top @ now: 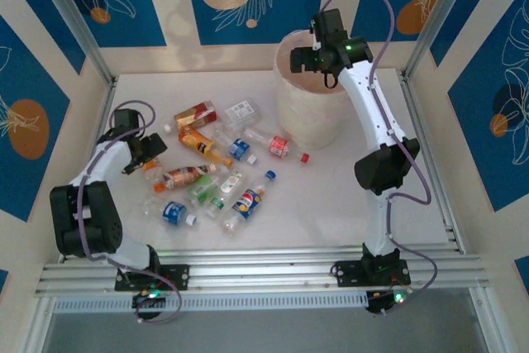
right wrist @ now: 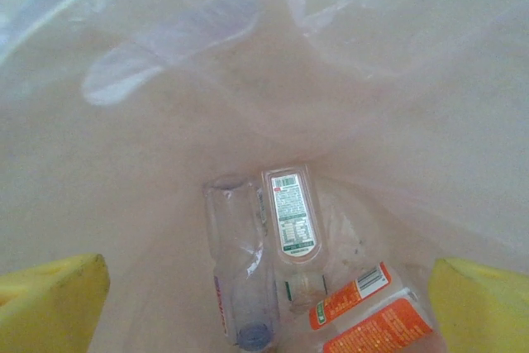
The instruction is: Put the plastic bottles in the bin
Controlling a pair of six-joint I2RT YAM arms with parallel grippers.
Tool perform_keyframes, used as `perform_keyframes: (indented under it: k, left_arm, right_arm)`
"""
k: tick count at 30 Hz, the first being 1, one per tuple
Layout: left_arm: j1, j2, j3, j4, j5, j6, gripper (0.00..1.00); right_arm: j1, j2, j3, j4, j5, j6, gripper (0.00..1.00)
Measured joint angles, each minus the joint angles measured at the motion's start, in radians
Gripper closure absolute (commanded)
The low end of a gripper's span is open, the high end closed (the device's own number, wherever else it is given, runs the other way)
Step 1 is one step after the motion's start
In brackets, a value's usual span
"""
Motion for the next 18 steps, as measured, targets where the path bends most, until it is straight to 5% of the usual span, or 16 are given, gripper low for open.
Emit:
perform_keyframes:
  k: [18]
  left_arm:
    - [0.03, 0.207, 0.043, 0.056, 0.023, 0.002, 0.17]
  right_arm:
    - [0.134, -0.254, -0.279, 0.122, 0.136, -0.01, 0.01]
